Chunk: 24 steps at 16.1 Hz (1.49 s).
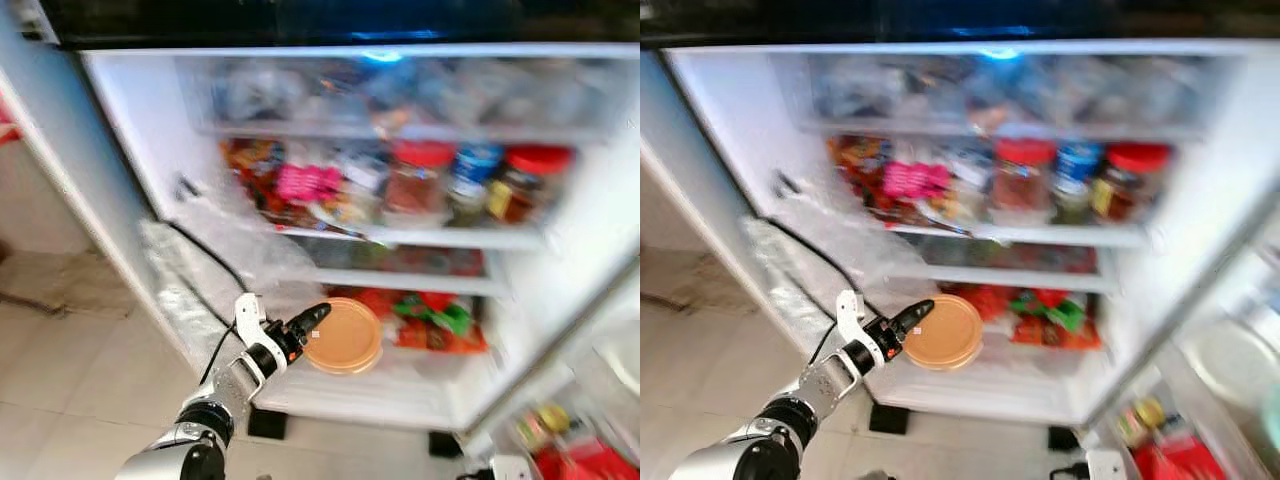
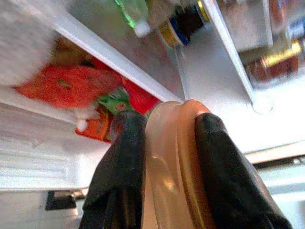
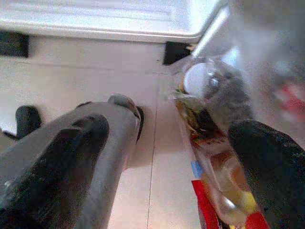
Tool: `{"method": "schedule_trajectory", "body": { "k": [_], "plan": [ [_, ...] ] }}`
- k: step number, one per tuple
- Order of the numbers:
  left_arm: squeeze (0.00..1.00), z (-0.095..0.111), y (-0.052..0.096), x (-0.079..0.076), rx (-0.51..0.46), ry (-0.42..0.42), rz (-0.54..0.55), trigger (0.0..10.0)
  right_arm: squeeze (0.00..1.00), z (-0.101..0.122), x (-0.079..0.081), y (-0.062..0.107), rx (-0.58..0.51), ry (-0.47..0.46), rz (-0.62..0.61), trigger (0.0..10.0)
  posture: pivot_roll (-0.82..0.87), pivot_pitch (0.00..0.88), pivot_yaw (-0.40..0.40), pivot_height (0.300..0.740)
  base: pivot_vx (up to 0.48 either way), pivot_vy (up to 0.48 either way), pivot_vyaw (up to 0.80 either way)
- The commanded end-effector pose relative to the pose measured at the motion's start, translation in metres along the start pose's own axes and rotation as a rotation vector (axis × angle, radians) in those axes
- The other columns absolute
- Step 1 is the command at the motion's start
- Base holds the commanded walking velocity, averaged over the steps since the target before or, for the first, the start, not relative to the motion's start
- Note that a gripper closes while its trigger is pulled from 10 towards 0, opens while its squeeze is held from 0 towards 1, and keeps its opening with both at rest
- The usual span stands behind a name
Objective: Restocking fridge
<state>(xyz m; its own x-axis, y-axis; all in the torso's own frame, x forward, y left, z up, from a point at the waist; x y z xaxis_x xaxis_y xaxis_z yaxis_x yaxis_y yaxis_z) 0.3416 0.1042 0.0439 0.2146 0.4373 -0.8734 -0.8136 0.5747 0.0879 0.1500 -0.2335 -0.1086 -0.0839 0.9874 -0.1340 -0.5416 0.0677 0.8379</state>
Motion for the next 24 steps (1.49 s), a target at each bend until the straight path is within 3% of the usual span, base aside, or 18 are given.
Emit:
{"method": "schedule_trajectory", "body": {
  "k": [1, 10, 13, 15, 24],
  "plan": [
    [0.00, 0.003, -0.002, -0.003, -0.005, -0.024, -0.003, 10.0, 0.00, -0.017, 0.006, 0.003, 0.057, -0.009, 0.020, 10.0, 0.03, 0.075, 0.035, 0.666, 0.000, 0.000, 0.00],
    [0.00, 0.004, -0.006, -0.006, -0.028, -0.026, -0.001, 10.0, 0.00, -0.019, 0.008, 0.004, 0.053, -0.006, 0.038, 10.0, 0.02, 0.052, 0.033, 0.666, 0.000, 0.000, 0.00],
    [0.00, 0.005, -0.007, -0.007, -0.034, -0.023, -0.004, 10.0, 0.00, -0.019, 0.008, 0.004, 0.051, -0.010, 0.040, 10.0, 0.02, 0.066, 0.034, 0.666, 0.000, 0.000, 0.00],
    [0.00, 0.006, -0.007, -0.007, -0.040, -0.024, -0.003, 10.0, 0.00, -0.017, 0.008, 0.004, 0.038, -0.023, 0.045, 10.0, 0.02, 0.077, 0.033, 0.641, 0.000, 0.000, 0.00],
    [0.00, 0.012, -0.008, -0.008, -0.074, -0.047, 0.012, 10.0, 0.00, -0.016, 0.008, 0.004, 0.037, -0.030, 0.043, 10.0, 0.02, 0.091, 0.034, 0.641, 0.060, 0.000, 0.00]
  ]
}}
Point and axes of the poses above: a point about 5 cm out from each wrist's last joint towards the gripper, its own y axis pointing back from the gripper into the wrist, its own z axis along the axis of the wrist's last joint, x = y × z, the point moved 2 cm from there along -y, pointing out of the wrist towards the gripper, and after that the axes turned 10 degrees about y, right-handed, at the moved point
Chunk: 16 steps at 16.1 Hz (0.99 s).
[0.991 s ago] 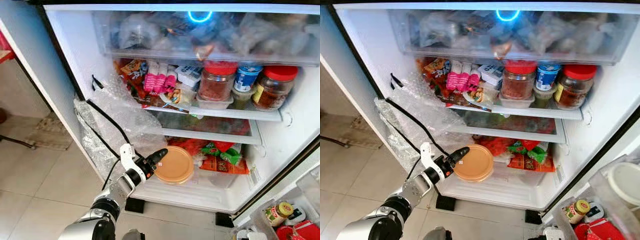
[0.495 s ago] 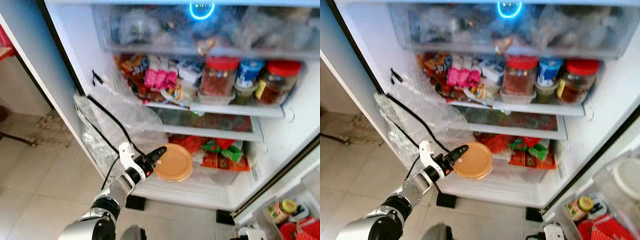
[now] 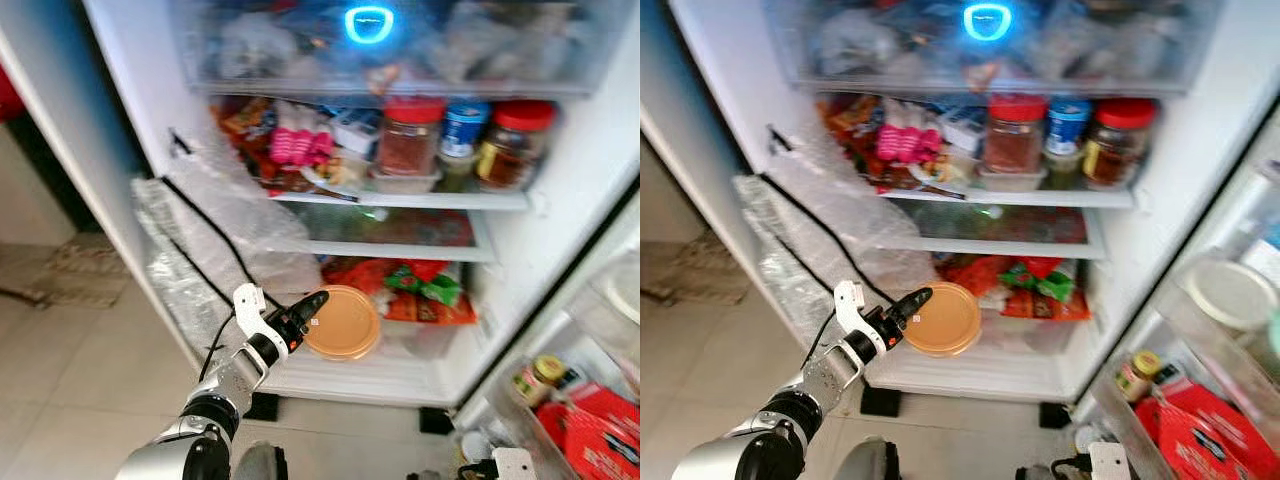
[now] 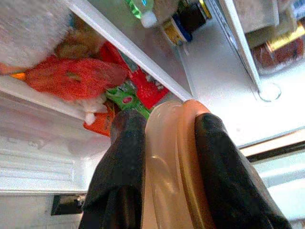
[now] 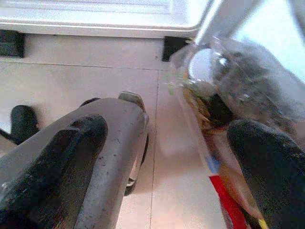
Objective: Restocking fridge
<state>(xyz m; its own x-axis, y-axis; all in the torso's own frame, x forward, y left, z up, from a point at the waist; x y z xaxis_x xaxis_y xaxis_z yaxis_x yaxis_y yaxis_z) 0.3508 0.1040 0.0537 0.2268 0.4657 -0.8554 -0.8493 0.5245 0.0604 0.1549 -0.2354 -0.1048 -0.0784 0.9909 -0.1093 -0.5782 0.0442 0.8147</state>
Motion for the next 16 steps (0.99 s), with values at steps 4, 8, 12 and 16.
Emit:
{"method": "schedule_trajectory", "body": {
  "k": [4, 8, 12, 16],
  "plan": [
    [0.00, 0.0024, -0.0017, -0.0015, -0.001, -0.014, 0.001, 10.0, 0.00, -0.0223, 0.0103, 0.0040, 0.083, -0.013, 0.025, 10.0, 0.02, 0.089, 0.034, 0.641, 0.275, 0.000, 0.00],
    [0.00, 0.0021, -0.0020, -0.0016, 0.002, -0.015, 0.002, 10.0, 0.00, -0.0223, 0.0107, 0.0039, 0.083, -0.013, 0.026, 10.0, 0.02, 0.091, 0.036, 0.641, 0.265, 0.000, 0.00],
    [0.00, 0.0022, -0.0027, -0.0028, 0.006, -0.015, -0.006, 10.0, 0.00, -0.0221, 0.0110, 0.0038, 0.083, -0.012, 0.028, 10.0, 0.02, 0.091, 0.036, 0.641, 0.267, 0.000, 0.00],
    [0.00, 0.0076, -0.0059, -0.0066, -0.014, -0.011, -0.014, 10.0, 0.00, -0.0226, 0.0109, 0.0041, 0.083, -0.013, 0.032, 10.0, 0.01, 0.095, 0.037, 0.641, 0.196, 0.000, 0.00]
  ]
}}
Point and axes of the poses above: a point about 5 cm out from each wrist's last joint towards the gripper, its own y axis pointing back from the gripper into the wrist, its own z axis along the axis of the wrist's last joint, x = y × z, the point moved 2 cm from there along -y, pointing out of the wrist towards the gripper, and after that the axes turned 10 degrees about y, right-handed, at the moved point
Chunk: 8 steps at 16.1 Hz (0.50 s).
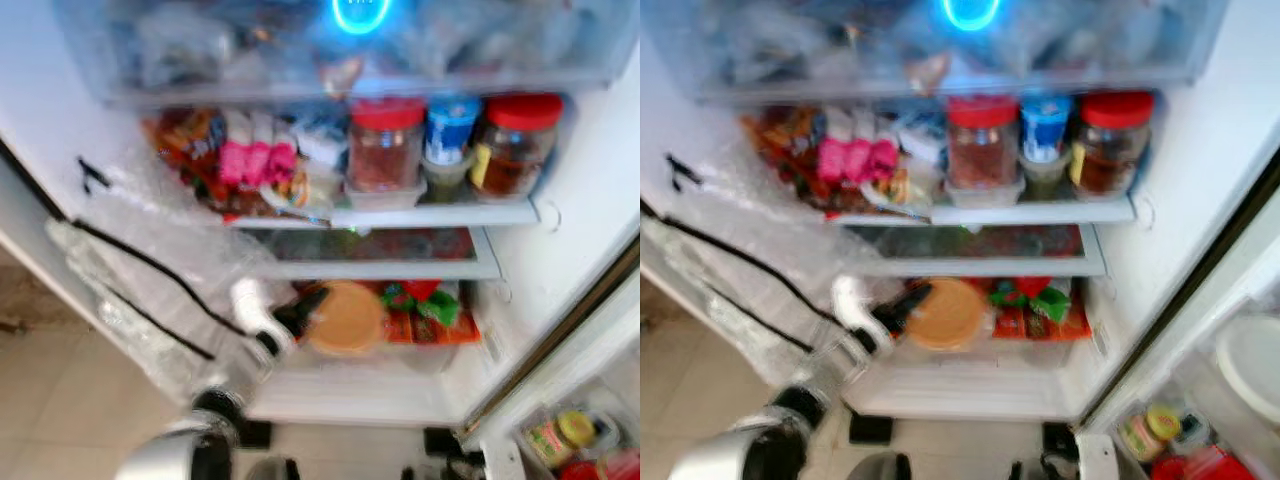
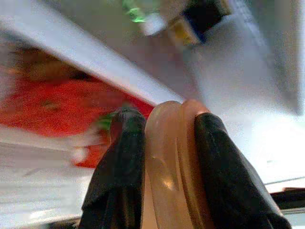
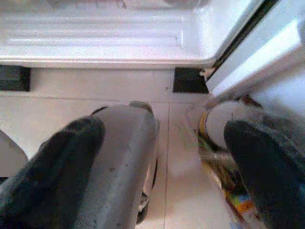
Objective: Restocking fridge
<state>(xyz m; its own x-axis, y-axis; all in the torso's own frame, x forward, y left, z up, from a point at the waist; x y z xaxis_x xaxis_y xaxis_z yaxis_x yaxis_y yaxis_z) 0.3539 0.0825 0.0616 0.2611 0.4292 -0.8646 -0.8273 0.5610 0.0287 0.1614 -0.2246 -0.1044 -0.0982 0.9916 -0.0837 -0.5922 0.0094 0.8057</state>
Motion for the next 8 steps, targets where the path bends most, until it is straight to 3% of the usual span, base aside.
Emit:
{"method": "schedule_trajectory", "body": {
  "k": [1, 3, 6, 8],
  "plan": [
    [0.00, 0.020, 0.007, 0.007, -0.048, -0.018, 0.031, 10.0, 0.00, -0.030, 0.001, 0.008, 0.104, -0.016, 0.000, 10.0, 0.00, 0.099, 0.037, 0.641, 0.000, 0.000, 0.00],
    [0.00, 0.024, 0.005, 0.004, -0.070, -0.011, 0.021, 10.0, 0.00, -0.030, 0.001, 0.008, 0.104, -0.015, 0.001, 10.0, -0.01, 0.108, 0.040, 0.641, 0.000, 0.000, 0.00],
    [0.00, 0.048, -0.002, -0.005, -0.212, 0.019, 0.031, 10.0, 0.00, -0.035, 0.002, 0.010, 0.109, -0.015, 0.002, 10.0, -0.05, 0.148, 0.045, 0.641, 0.000, 0.000, 0.00],
    [0.00, 0.054, -0.006, -0.009, -0.231, 0.016, 0.034, 10.0, 0.00, -0.039, 0.002, 0.012, 0.115, -0.016, 0.002, 10.0, -0.07, 0.167, 0.049, 0.641, 0.000, 0.000, 0.00]
  ]
}}
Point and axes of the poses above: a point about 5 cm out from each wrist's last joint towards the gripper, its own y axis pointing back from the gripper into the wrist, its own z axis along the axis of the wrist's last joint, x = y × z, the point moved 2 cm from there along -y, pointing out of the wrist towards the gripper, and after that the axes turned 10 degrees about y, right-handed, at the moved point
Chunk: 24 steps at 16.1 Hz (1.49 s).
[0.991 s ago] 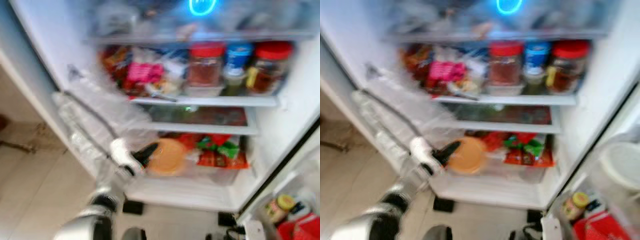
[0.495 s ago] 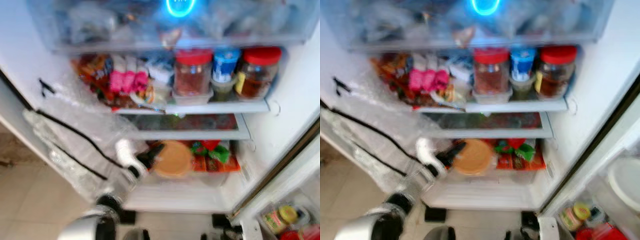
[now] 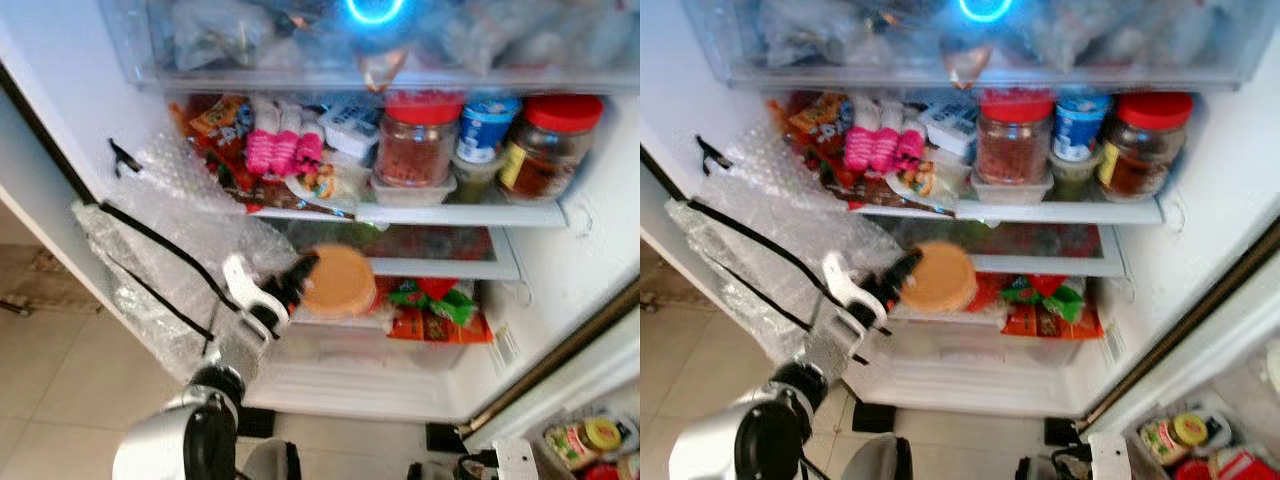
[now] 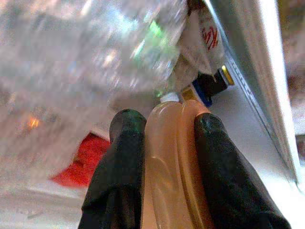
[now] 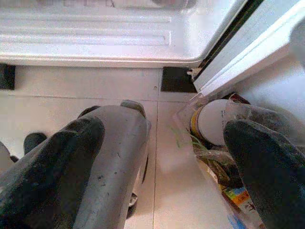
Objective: Restocking fridge
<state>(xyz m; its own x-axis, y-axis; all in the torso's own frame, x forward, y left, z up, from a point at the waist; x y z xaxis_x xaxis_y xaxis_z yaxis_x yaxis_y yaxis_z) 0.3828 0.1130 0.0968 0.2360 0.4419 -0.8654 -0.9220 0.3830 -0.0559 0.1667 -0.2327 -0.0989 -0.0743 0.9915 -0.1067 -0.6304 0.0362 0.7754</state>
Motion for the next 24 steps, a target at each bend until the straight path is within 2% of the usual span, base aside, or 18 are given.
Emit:
{"method": "schedule_trajectory", "body": {
  "k": [1, 3, 6, 12, 20, 24],
  "plan": [
    [0.00, 0.000, -0.003, -0.002, -0.009, 0.008, 0.008, 10.0, 0.00, -0.048, 0.010, 0.014, 0.167, -0.003, 0.036, 10.0, -0.09, 0.179, 0.049, 0.641, 0.000, 0.000, 0.00],
    [0.00, -0.002, -0.006, -0.005, -0.007, -0.002, 0.010, 10.0, 0.00, -0.051, 0.010, 0.016, 0.171, -0.004, 0.037, 10.0, -0.10, 0.191, 0.051, 0.641, 0.000, 0.000, 0.00],
    [0.00, 0.004, -0.010, -0.006, -0.054, -0.037, 0.073, 10.0, 0.00, -0.060, 0.010, 0.021, 0.181, -0.011, 0.036, 10.0, -0.11, 0.213, 0.053, 0.641, 0.000, 0.000, 0.00],
    [0.00, 0.008, -0.017, -0.015, -0.071, -0.043, 0.062, 10.0, 0.00, -0.074, 0.013, 0.028, 0.193, -0.015, 0.044, 10.0, -0.13, 0.257, 0.058, 0.641, 0.000, 0.000, 0.00],
    [0.00, 0.036, -0.026, -0.028, -0.208, -0.101, 0.130, 10.0, 0.00, -0.086, 0.015, 0.036, 0.200, -0.026, 0.048, 10.0, -0.17, 0.287, 0.060, 0.641, 0.000, 0.000, 0.00],
    [0.00, 0.047, -0.025, -0.024, -0.269, -0.093, 0.219, 10.0, 0.00, -0.089, 0.015, 0.038, 0.203, -0.024, 0.052, 10.0, -0.18, 0.300, 0.055, 0.641, 0.000, 0.000, 0.00]
  ]
}}
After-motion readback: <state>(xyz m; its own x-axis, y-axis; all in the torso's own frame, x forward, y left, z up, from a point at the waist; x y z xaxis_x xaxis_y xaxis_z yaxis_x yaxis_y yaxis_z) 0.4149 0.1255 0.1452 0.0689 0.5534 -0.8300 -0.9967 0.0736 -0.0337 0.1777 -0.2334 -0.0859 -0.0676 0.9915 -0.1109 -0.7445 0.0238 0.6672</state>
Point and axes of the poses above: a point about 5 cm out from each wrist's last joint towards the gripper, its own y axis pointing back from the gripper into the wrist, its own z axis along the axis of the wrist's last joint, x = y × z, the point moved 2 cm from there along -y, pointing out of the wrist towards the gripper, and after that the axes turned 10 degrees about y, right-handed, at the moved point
